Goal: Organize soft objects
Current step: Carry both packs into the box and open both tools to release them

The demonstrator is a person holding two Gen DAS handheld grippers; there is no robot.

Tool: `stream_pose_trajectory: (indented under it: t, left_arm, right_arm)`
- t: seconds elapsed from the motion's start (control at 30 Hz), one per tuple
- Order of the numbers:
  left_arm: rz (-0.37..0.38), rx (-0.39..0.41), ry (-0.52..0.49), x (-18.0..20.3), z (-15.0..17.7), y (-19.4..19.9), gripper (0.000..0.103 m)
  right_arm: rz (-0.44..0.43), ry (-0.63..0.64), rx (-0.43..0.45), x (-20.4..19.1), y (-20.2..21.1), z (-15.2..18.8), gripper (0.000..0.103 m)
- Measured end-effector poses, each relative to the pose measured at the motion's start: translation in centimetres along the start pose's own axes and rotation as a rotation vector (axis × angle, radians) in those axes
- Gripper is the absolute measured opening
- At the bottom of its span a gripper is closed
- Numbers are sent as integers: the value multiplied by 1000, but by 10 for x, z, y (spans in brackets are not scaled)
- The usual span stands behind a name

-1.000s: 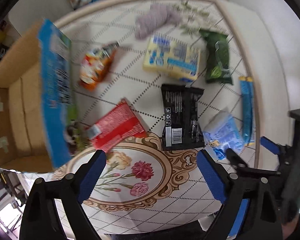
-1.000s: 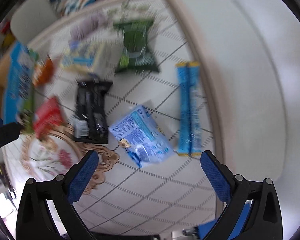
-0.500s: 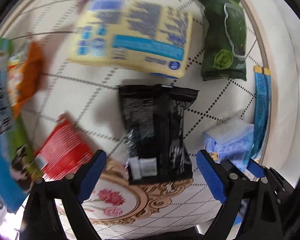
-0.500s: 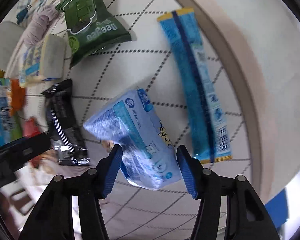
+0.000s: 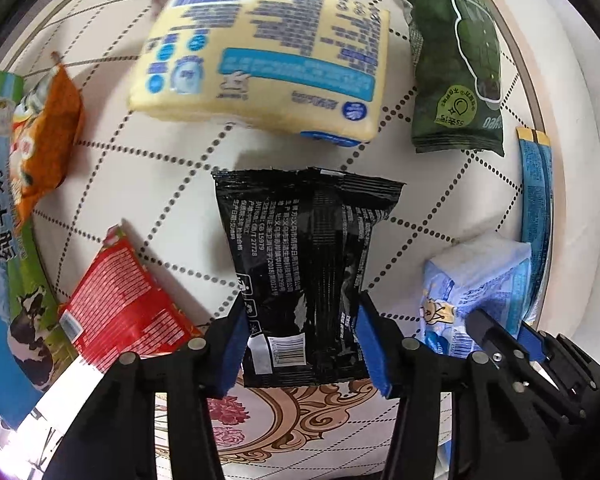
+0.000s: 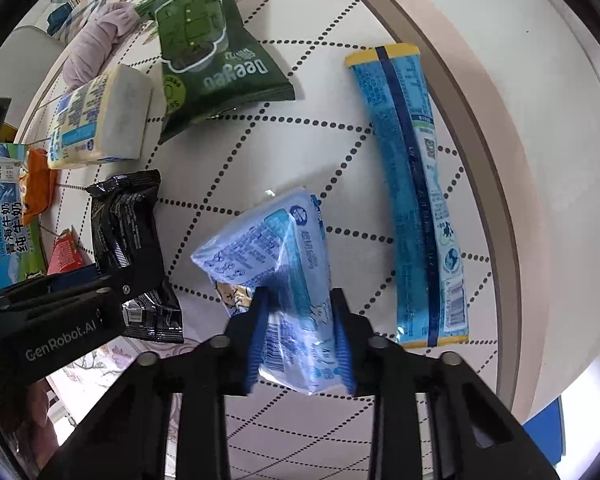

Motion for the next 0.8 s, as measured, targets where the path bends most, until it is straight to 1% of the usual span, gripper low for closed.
stream_pose_trajectory:
  t: [0.17,0.27,0.37,0.43,0.47,0.5,0.57,0.6,0.63,0.67,0.8]
  left_arm:
    - [25,30,13,-4,13,19,47]
    - [54,74,12,-13,16,53,47]
    - [79,140,14,-19,24,87,47]
    - [104,186,25,-27,31,117,47]
    - [113,212,31,-36,34,133,47]
    - [119,231,38,-44,37,148,47]
    - [132,281,62,-64,44,188,47]
    - [136,305,66,-67,44,194,47]
    - [130,327,70,-68,51,198,47]
    - [122,346,73,-75,53,212,47]
    - [104,417,114,-127,54,245,47]
  right_arm:
    - [-30,-23,21,10,14,0,23]
    - [-70,-38,38,9,28,2,22]
    - [-102,-38,69,12,55,5,22]
    - [-127,-20,92,3,78,7,22]
    - [-136,-9,103,-2,88,12,22]
    - [-149,6,117,-8,99,11,22]
    - [-174,51,139,-33,122,15,22]
    - [-186,76,155,-48,135,14,22]
    - [-193,100,167,-60,147,16,22]
    - [-202,128,180,-78,156,16,22]
    - [-232,220,217,-163,179,11,22]
Point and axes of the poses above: each gripper's, at about its wrist camera, not at the fingertips, and y roughly against the way its jaws point, x to its right, z to its underside, the point moved 6 cm from there along -y, roughly the way its jaws point, and after that the axes turned 8 degrees about y, right-handed, at the moved point
